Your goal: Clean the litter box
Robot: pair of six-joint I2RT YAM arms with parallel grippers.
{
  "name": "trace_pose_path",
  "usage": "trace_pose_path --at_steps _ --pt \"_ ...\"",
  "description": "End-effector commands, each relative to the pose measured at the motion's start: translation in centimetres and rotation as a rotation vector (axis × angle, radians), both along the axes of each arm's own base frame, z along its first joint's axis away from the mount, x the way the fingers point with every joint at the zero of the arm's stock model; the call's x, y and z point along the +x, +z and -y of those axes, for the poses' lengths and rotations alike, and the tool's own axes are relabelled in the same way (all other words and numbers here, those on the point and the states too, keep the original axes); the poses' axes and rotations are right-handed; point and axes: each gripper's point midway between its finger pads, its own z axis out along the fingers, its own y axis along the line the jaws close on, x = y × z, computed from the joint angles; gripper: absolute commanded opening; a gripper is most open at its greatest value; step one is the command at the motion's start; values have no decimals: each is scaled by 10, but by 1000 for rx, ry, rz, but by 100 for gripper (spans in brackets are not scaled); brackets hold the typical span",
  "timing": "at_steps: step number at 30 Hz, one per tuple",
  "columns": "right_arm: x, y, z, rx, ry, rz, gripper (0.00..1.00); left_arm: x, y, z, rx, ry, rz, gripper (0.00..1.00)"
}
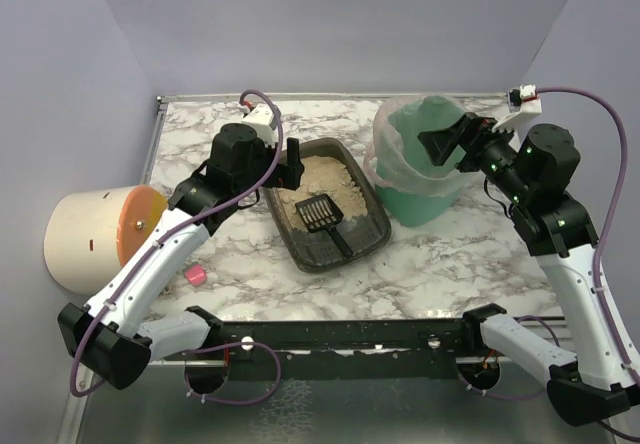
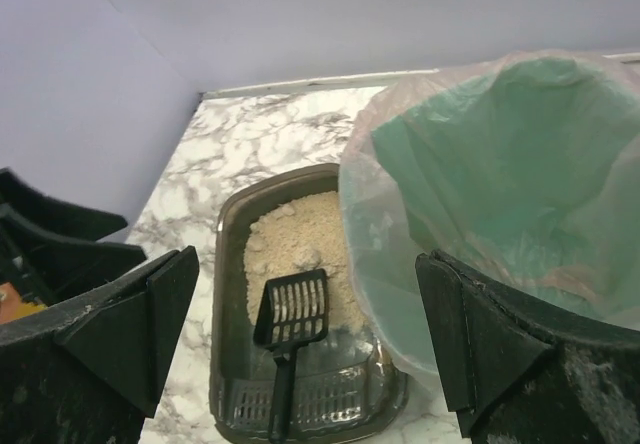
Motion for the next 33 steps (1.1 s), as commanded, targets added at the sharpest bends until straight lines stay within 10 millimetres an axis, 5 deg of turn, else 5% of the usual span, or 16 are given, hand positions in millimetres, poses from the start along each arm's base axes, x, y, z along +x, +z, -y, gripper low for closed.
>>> trace_pose_path --at_steps 1,11,16,23,33 --pt "7 -19 20 -26 -124 -68 100 -4 -1 -15 26 69 -2 99" --pt "11 -45 11 -130 -41 -113 100 -8 -31 -27 73 115 -51 99" --pt "-3 -43 -15 -165 155 -94 100 -12 -41 -32 77 138 -68 99" --pt "-11 -35 -26 -207 251 -63 98 -14 -49 -33 83 139 -83 99" --pt "-41 -48 -106 -392 431 -76 96 -13 -52 -40 115 158 -68 99"
